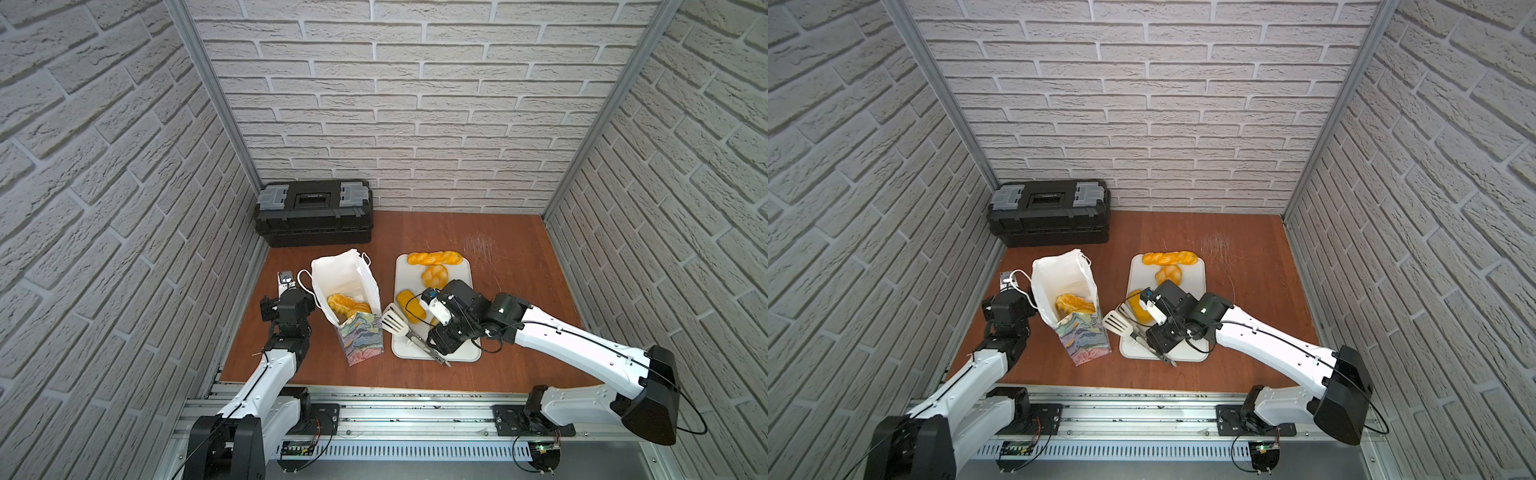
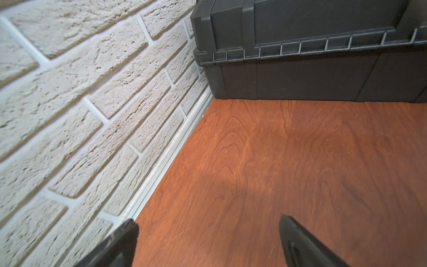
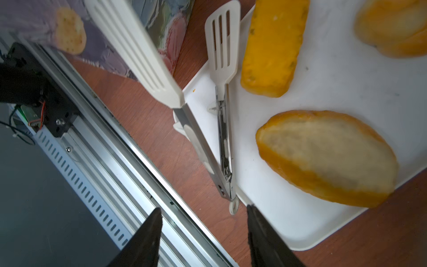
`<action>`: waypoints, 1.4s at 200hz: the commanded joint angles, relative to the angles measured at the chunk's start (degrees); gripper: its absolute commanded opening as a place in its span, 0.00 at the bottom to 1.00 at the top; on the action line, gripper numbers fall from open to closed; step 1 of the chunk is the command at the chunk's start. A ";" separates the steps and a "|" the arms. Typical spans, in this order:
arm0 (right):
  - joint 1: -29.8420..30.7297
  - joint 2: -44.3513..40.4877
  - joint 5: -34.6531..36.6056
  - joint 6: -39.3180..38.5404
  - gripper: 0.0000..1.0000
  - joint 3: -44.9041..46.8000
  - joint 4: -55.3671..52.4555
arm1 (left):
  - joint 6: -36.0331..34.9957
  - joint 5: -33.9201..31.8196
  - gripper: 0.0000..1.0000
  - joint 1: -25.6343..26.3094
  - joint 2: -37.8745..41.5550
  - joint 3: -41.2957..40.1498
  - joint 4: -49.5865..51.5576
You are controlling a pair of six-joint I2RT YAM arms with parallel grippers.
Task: Pack bread into a paper bag
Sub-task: Pick up the clamp from the plate.
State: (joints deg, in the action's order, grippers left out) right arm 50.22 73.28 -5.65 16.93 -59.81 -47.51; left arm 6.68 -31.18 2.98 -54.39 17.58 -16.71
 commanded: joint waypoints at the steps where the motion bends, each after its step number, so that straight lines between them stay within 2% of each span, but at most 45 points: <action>1: 1.87 -0.89 0.05 3.95 0.54 2.94 5.48 | 0.30 0.48 0.98 0.31 0.65 -0.68 -2.19; 17: 3.14 0.06 1.64 5.19 0.53 4.19 6.92 | 0.27 0.48 0.98 0.35 0.86 -0.71 -2.06; 43: 4.69 2.93 6.34 5.13 0.57 4.66 8.86 | 0.34 0.44 0.98 0.36 1.22 -0.86 -2.01; 83: 5.67 6.67 7.74 3.99 0.58 2.56 9.27 | 0.21 0.41 0.98 0.44 1.30 -0.80 -2.00; 192: 9.66 17.27 13.31 4.96 0.50 -0.82 11.64 | 0.02 0.31 0.98 0.36 0.49 -0.97 -2.76; 280: 9.56 16.22 22.46 7.40 0.20 -0.68 9.90 | 0.05 0.33 0.98 0.36 0.38 -0.84 -2.71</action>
State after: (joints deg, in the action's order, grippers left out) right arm 59.64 90.63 12.40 22.35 -60.23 -36.88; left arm 6.68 -31.00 3.18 -53.89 17.56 -16.73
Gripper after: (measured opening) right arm 0.235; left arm 0.981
